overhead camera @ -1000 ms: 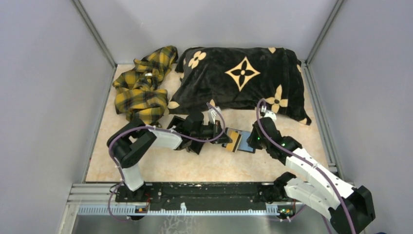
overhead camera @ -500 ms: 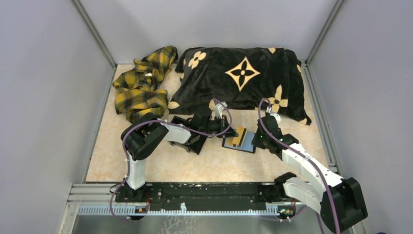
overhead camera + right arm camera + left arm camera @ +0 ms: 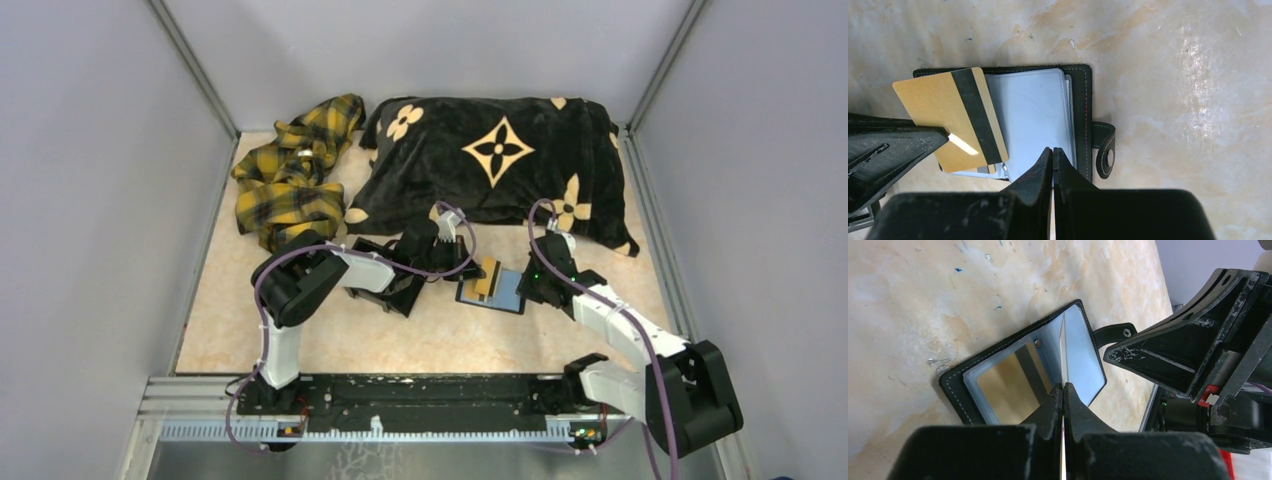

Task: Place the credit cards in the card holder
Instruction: Insert the credit card into the card holder.

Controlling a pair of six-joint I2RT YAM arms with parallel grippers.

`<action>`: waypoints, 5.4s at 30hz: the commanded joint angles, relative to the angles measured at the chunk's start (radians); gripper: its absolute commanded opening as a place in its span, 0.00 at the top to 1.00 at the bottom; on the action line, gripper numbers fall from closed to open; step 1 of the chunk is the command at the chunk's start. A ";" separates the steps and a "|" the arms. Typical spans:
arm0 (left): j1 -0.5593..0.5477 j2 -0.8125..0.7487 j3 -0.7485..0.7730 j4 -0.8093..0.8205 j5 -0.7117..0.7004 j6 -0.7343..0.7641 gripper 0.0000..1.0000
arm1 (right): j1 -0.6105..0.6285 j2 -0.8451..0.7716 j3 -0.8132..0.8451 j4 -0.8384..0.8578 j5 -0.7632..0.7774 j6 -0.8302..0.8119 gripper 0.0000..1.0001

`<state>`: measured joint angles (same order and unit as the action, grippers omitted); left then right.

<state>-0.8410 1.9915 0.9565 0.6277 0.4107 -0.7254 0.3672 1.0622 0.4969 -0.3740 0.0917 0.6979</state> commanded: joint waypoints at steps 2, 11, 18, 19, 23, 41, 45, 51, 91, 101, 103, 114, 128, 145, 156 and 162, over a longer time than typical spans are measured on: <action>-0.001 0.005 0.002 -0.032 -0.061 -0.005 1.00 | -0.018 0.030 -0.010 0.079 -0.018 -0.010 1.00; -0.003 0.001 -0.006 -0.073 -0.082 -0.052 1.00 | -0.031 0.072 -0.022 0.112 -0.027 -0.006 1.00; -0.013 -0.002 -0.007 -0.128 -0.100 -0.080 1.00 | -0.039 0.093 -0.034 0.128 -0.028 -0.003 1.00; -0.015 -0.001 -0.005 -0.138 -0.099 -0.081 1.00 | -0.040 0.094 -0.036 0.131 -0.029 -0.001 1.00; -0.020 -0.006 -0.001 -0.168 -0.099 -0.086 1.00 | -0.043 0.101 -0.038 0.136 -0.029 0.000 1.00; -0.054 -0.039 -0.007 -0.267 -0.164 -0.109 1.00 | -0.057 0.104 -0.051 0.147 -0.031 0.000 1.00; -0.056 -0.038 -0.007 -0.272 -0.170 -0.110 1.00 | -0.060 0.104 -0.053 0.147 -0.032 0.001 1.00; -0.058 -0.055 -0.007 -0.319 -0.200 -0.115 1.00 | -0.066 0.098 -0.058 0.148 -0.032 -0.002 1.00; -0.062 0.024 0.033 -0.261 -0.224 -0.171 1.00 | -0.084 0.110 -0.075 0.162 -0.044 -0.015 1.00; -0.063 0.025 -0.015 -0.178 -0.241 -0.231 1.00 | -0.090 0.116 -0.076 0.166 -0.046 -0.021 1.00; -0.062 0.026 -0.024 -0.165 -0.242 -0.244 1.00 | -0.090 0.116 -0.076 0.166 -0.047 -0.021 1.00; -0.066 0.023 -0.080 -0.092 -0.271 -0.305 1.00 | -0.092 0.120 -0.087 0.172 -0.050 -0.020 1.00; -0.098 0.022 -0.122 0.006 -0.318 -0.378 1.00 | -0.091 0.114 -0.089 0.166 -0.053 -0.017 1.00; -0.139 0.063 -0.101 0.018 -0.328 -0.399 1.00 | -0.091 0.107 -0.095 0.165 -0.059 -0.016 1.00; -0.151 0.091 -0.048 -0.073 -0.304 -0.363 0.66 | -0.092 0.040 -0.044 0.102 -0.048 -0.040 0.86; -0.156 0.072 -0.020 -0.174 -0.317 -0.328 0.51 | -0.091 0.005 -0.040 0.081 -0.023 -0.036 0.77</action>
<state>-0.9840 2.0426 0.9371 0.6567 0.1047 -1.1175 0.2848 1.1000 0.4385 -0.2588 0.0269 0.6758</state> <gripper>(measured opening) 0.455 0.224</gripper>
